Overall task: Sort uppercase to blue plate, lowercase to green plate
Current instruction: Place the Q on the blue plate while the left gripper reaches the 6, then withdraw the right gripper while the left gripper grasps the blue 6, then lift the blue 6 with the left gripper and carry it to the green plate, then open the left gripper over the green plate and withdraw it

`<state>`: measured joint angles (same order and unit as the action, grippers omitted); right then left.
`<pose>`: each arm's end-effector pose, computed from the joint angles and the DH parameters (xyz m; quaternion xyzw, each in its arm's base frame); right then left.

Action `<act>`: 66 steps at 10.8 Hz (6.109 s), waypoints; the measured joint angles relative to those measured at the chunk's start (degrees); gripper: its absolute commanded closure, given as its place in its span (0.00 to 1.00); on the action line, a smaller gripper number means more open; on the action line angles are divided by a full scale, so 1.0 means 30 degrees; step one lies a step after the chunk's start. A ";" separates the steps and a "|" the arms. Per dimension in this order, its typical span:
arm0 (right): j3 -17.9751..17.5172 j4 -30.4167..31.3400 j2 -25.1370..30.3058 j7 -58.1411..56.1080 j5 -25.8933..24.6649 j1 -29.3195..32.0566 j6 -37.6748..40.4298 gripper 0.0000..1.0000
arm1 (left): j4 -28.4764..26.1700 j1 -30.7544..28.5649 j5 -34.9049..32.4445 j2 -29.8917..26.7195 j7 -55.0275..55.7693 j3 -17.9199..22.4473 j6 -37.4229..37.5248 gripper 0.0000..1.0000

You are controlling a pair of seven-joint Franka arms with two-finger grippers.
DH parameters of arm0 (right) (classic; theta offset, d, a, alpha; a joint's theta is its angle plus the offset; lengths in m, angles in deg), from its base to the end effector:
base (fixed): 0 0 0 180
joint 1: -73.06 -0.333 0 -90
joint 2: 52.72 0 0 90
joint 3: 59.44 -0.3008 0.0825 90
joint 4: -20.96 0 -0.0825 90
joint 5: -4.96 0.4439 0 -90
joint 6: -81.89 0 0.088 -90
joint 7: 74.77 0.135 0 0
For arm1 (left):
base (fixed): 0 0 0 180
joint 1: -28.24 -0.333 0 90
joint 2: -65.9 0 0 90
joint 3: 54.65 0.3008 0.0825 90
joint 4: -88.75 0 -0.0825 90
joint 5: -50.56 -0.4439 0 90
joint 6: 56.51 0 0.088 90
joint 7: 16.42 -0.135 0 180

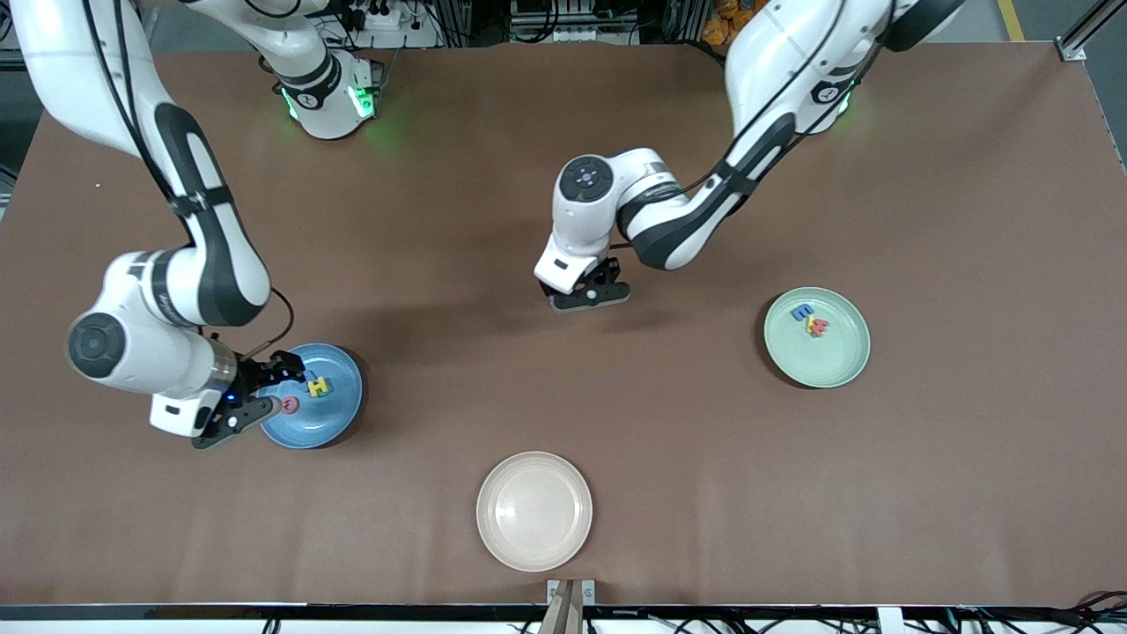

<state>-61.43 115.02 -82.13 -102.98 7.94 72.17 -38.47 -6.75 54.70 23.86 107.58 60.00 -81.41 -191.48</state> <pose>0.7150 0.0381 0.2393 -0.9667 -0.2526 0.0197 0.0358 0.4585 -0.5585 0.1418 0.9947 0.0963 0.0292 0.0215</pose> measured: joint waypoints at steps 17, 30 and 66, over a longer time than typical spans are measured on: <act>0.2492 -0.3125 0.8244 0.5952 -0.0472 -0.0534 0.8327 0.00 | 0.1629 0.2406 -0.0094 0.1844 0.0835 0.1470 0.0093 0.36; 0.3318 -0.3143 0.8116 0.8343 0.0238 -0.0847 0.8603 0.00 | 0.1842 0.2656 -0.0434 0.2104 0.0794 0.1495 0.0061 0.73; 0.0811 -0.2595 0.8008 0.9007 0.0056 0.0900 0.9747 0.00 | -1.1477 -2.4966 -0.3060 -0.6086 -1.9533 -1.0080 -0.0309 0.00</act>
<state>-58.99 107.23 -58.11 -75.96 8.11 74.87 -9.23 -41.19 -20.20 14.68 89.33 1.41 -111.65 -192.41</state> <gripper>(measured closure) 0.000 0.608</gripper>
